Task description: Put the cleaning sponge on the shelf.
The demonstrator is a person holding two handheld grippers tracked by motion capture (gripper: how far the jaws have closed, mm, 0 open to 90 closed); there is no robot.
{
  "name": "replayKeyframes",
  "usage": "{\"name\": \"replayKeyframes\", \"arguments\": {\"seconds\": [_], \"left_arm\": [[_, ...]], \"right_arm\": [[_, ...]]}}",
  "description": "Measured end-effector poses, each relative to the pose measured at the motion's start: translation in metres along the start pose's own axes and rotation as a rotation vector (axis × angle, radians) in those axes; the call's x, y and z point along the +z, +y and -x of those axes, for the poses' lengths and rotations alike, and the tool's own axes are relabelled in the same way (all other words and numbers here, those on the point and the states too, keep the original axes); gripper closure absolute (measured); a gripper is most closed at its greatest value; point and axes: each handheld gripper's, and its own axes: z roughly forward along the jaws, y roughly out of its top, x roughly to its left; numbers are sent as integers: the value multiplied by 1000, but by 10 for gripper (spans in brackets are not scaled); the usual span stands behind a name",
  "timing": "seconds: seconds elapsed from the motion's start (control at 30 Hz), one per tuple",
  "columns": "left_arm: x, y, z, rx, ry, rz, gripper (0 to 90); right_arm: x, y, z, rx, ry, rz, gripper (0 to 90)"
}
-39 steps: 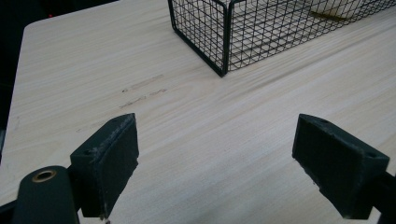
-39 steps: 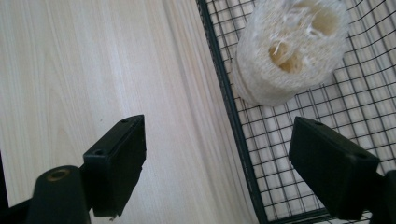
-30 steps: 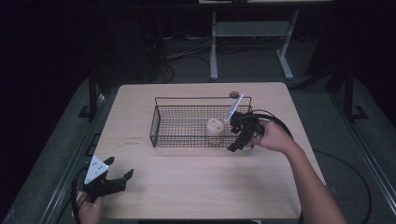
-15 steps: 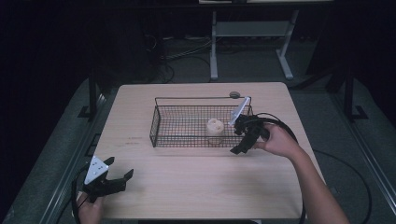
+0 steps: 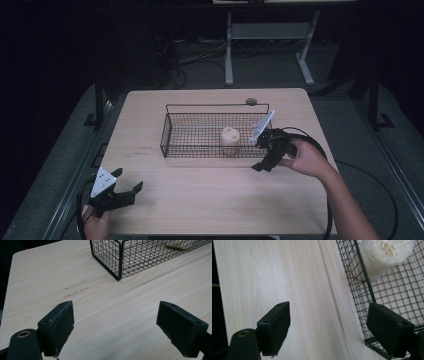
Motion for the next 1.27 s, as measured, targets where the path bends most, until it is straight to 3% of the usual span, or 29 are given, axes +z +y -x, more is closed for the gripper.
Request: {"name": "replayKeyframes", "arguments": {"seconds": [0.5, 0.97, 1.27], "left_arm": [[0, 0, 1, 3, -1, -4, 137], [0, 0, 2, 4, 0, -5, 137], [1, 0, 3, 1, 1, -8, 137]], "right_arm": [[2, -39, -22, 21, -11, 17, 187], [8, -59, -41, 29, -15, 45, 187], [7, -74, -60, 48, -78, 123, 187]]}}
